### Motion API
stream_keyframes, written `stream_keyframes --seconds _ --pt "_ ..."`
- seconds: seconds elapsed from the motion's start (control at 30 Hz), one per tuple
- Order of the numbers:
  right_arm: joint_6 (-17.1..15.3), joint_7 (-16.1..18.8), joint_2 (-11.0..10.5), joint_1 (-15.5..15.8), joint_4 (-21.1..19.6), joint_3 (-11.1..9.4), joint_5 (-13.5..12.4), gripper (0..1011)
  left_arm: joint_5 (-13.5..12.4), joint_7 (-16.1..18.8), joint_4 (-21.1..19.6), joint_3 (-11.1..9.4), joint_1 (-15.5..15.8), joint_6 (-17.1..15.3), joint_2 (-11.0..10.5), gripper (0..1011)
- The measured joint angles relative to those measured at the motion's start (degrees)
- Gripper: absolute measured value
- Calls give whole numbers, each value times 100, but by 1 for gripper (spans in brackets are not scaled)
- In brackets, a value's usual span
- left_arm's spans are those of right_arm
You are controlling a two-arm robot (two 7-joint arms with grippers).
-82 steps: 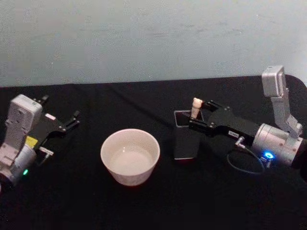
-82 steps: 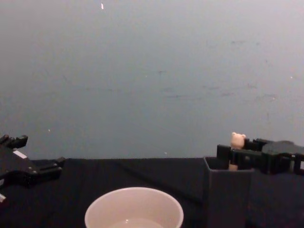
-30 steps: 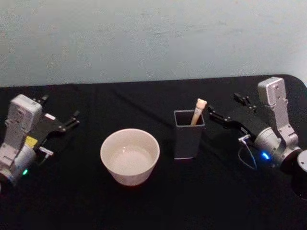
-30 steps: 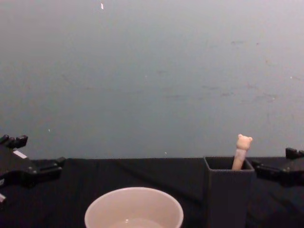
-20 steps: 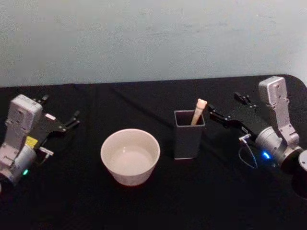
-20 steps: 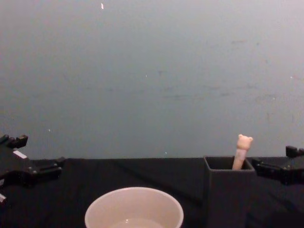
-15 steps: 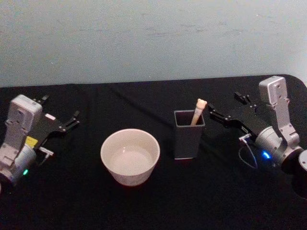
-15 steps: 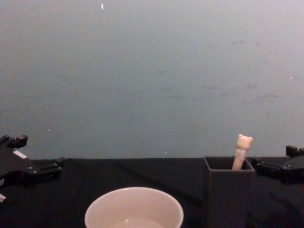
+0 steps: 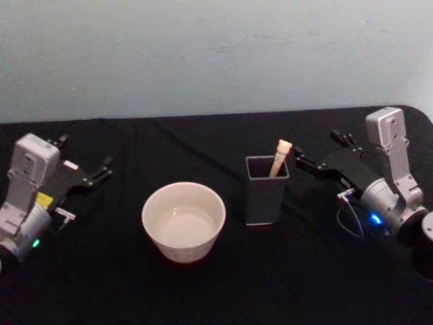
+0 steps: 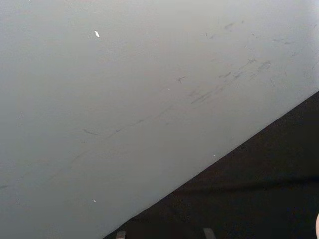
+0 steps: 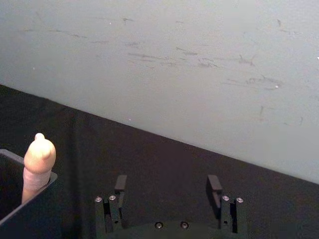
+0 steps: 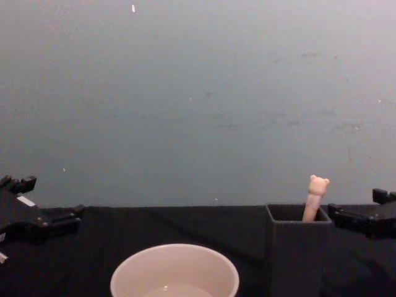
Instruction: Pick up the stirring spoon with one hand, stir inside the cup, then place it back in its original position.
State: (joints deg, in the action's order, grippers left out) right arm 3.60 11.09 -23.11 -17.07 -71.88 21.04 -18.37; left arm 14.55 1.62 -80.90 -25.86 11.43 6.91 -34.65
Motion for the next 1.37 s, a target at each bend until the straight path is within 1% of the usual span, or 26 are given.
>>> stream_keyframes --seconds 1.37 --pt "0 -1 -1 0 -4 0 -5 1002 0 0 0 0 0 0 0 1001"
